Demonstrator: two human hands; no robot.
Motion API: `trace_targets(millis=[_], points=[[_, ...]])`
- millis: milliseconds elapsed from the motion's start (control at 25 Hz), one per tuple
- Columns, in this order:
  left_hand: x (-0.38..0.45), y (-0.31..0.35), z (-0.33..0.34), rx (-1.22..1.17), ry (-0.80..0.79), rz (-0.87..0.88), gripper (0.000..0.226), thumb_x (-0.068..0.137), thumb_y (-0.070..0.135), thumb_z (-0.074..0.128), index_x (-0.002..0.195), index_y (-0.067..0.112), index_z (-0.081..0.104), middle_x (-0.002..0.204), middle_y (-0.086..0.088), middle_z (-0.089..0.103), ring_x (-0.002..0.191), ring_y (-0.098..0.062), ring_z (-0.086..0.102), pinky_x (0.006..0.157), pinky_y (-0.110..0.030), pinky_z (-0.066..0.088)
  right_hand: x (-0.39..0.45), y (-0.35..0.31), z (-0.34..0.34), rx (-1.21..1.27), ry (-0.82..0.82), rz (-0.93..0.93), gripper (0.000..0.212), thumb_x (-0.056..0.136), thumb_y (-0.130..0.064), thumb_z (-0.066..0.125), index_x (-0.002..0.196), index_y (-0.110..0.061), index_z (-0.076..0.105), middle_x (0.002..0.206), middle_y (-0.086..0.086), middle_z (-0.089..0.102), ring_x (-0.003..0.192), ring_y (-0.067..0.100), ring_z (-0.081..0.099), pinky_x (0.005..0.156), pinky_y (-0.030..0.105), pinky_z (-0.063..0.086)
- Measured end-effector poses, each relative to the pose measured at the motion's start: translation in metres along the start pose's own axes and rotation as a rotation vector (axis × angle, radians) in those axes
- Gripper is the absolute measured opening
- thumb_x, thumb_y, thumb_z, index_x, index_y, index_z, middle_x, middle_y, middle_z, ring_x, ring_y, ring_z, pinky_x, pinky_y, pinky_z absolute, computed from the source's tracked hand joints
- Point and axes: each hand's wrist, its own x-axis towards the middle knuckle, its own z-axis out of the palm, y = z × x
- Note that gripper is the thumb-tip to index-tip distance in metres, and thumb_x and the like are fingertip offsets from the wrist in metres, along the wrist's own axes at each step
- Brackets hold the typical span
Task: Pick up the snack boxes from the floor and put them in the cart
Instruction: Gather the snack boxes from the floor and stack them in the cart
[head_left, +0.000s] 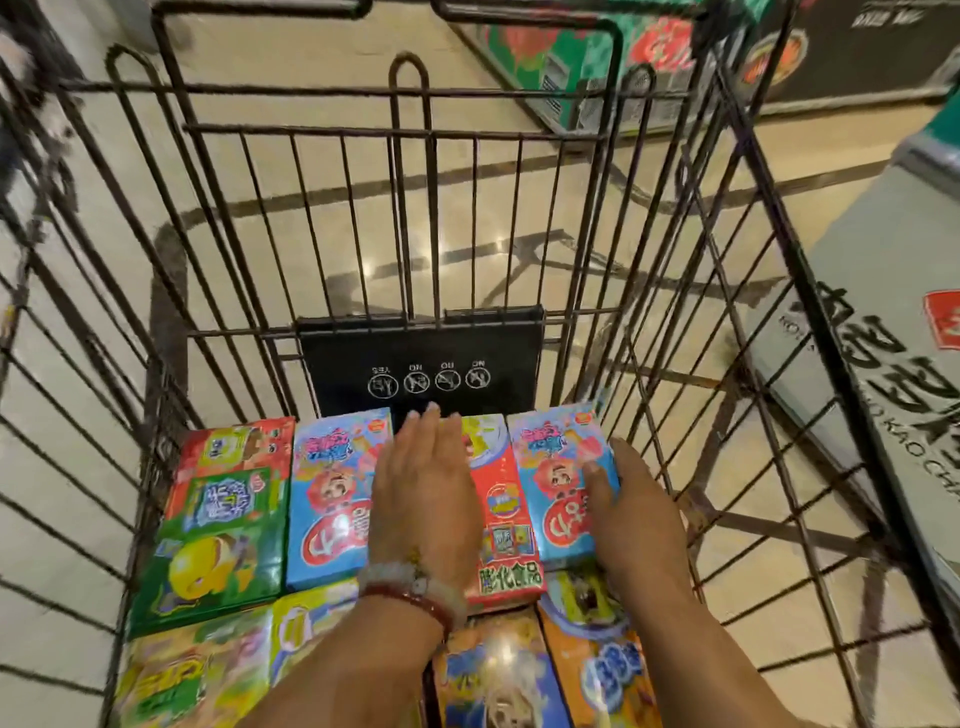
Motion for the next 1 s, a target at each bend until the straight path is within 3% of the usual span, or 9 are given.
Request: trace_targets(millis=[120, 200, 280, 320, 480, 560, 760, 920, 1000], points=[[-0.018, 0.007, -0.005, 0.260, -0.127, 0.176, 0.047, 0.094, 0.037, 0.033, 0.133, 0.015, 0.048, 0.147, -0.008, 0.040, 0.135, -0.026, 0.036, 0.114, -0.038, 0.021, -0.001, -0.003, 0.013, -0.344, 0.110, -0.285, 0.039, 0.093, -0.023, 0.051, 0.127, -0.007, 0.058, 0.125, 0.015, 0.061, 0.116, 0.032, 0.056, 0.096, 0.034, 0.043], [-0.017, 0.004, -0.006, 0.300, -0.210, 0.167, 0.061, 0.094, 0.047, 0.025, 0.145, 0.013, 0.033, 0.155, -0.013, 0.022, 0.143, -0.030, 0.021, 0.116, -0.041, 0.013, 0.010, -0.003, 0.023, -0.523, 0.051, -0.413, 0.048, 0.089, -0.035, 0.040, 0.118, -0.007, 0.065, 0.120, 0.015, 0.065, 0.114, 0.033, 0.060, 0.093, 0.042, 0.049], [-0.002, -0.009, -0.002, 0.332, -0.283, 0.171, 0.062, 0.098, 0.050, 0.026, 0.151, 0.019, 0.013, 0.160, -0.006, 0.002, 0.146, -0.023, 0.003, 0.117, -0.034, 0.002, 0.024, -0.010, 0.027, -0.610, -0.131, -0.489, 0.060, 0.089, -0.042, 0.027, 0.126, -0.008, 0.061, 0.130, 0.016, 0.059, 0.125, 0.033, 0.052, 0.102, 0.045, 0.042], [0.005, -0.013, 0.000, 0.347, -0.309, 0.171, 0.064, 0.097, 0.051, 0.030, 0.151, 0.020, 0.011, 0.160, -0.004, 0.001, 0.146, -0.022, 0.002, 0.117, -0.033, 0.003, 0.030, -0.012, 0.027, -0.629, -0.205, -0.504, 0.064, 0.090, -0.044, 0.022, 0.133, -0.010, 0.055, 0.138, 0.015, 0.052, 0.132, 0.032, 0.045, 0.107, 0.045, 0.035], [0.002, -0.015, 0.006, 0.338, -0.278, 0.199, 0.068, 0.096, 0.053, 0.032, 0.151, 0.020, 0.011, 0.159, -0.004, 0.002, 0.146, -0.022, 0.003, 0.117, -0.032, 0.005, 0.029, -0.011, 0.028, -0.647, -0.151, -0.570, 0.059, 0.095, -0.044, 0.024, 0.140, -0.014, 0.047, 0.145, 0.016, 0.043, 0.136, 0.032, 0.039, 0.112, 0.043, 0.028], [0.001, -0.014, 0.004, 0.372, -0.294, 0.196, 0.068, 0.094, 0.053, 0.037, 0.149, 0.020, 0.015, 0.158, -0.005, 0.008, 0.144, -0.023, 0.008, 0.116, -0.033, 0.009, 0.028, -0.012, 0.024, -0.692, -0.221, -0.534, 0.053, 0.100, -0.042, 0.028, 0.148, -0.021, 0.032, 0.155, 0.009, 0.028, 0.143, 0.024, 0.024, 0.115, 0.035, 0.018], [0.028, 0.002, -0.028, 0.383, -0.394, 0.217, 0.055, 0.090, 0.051, 0.049, 0.132, 0.017, 0.042, 0.136, -0.005, 0.041, 0.128, -0.025, 0.036, 0.101, -0.034, 0.033, 0.035, -0.048, 0.009, -0.884, -0.371, -0.507, 0.057, 0.095, -0.039, 0.041, 0.147, -0.020, 0.029, 0.150, 0.008, 0.034, 0.134, 0.028, 0.035, 0.105, 0.037, 0.034], [0.013, 0.002, -0.087, 0.376, -0.364, 0.230, 0.042, 0.092, 0.042, 0.041, 0.126, 0.019, 0.050, 0.129, -0.005, 0.051, 0.121, -0.024, 0.047, 0.097, -0.034, 0.040, 0.006, -0.093, -0.050, -0.874, -0.440, -0.579, 0.063, 0.096, -0.036, 0.045, 0.152, -0.030, 0.015, 0.157, -0.002, 0.023, 0.140, 0.021, 0.029, 0.110, 0.037, 0.032], [0.001, 0.005, -0.140, 0.406, -0.329, 0.272, 0.050, 0.085, 0.048, 0.032, 0.123, 0.024, 0.053, 0.127, 0.000, 0.054, 0.119, -0.021, 0.049, 0.096, -0.030, 0.041, -0.020, -0.126, -0.091, -0.842, -0.417, -0.660, 0.062, 0.096, -0.035, 0.048, 0.151, -0.032, 0.019, 0.155, -0.005, 0.029, 0.138, 0.019, 0.032, 0.108, 0.034, 0.034]])
